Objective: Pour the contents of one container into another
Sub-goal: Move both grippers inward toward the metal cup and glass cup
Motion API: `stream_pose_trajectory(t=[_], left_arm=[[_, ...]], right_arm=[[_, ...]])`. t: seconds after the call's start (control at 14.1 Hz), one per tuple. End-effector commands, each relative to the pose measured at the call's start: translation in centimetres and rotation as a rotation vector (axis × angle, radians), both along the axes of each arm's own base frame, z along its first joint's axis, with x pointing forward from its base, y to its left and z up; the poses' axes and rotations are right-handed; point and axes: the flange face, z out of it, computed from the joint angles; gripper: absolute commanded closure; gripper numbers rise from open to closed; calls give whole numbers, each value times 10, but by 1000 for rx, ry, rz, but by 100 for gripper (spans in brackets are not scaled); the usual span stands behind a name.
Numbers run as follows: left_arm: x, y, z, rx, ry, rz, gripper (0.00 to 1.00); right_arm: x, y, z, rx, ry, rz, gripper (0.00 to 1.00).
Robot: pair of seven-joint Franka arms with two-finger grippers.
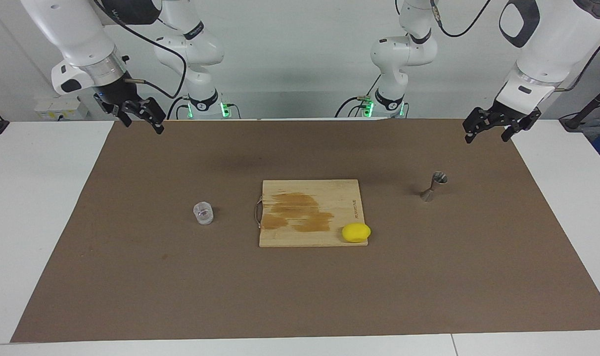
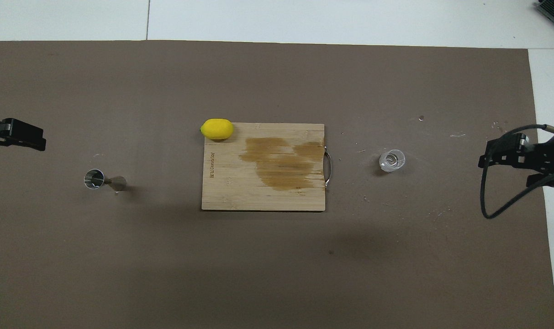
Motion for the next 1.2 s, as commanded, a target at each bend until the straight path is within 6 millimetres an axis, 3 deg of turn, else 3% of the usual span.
stream_pose_trajectory(t=[0.0,0.28,0.57,0.85,1.13], left_arm=[[-6,2,3,-9,-1,15,0],[-9,-1,-13,-9,-58,17,0],[-14,4,-23,-32,-79,109,0],[-31,6,-56,-36,-123,116,0],[-46,-18,-77,-38,-116,67,0]], right_arm=[[6,-12,-21,133,29,-247,0],[29,-37,-60,367,101,-464,0],[40,-57,-104,446,168,-564,0],[38,-92,-150,507,137,-653,0],[32,-103,-180,563,148,-745,0]])
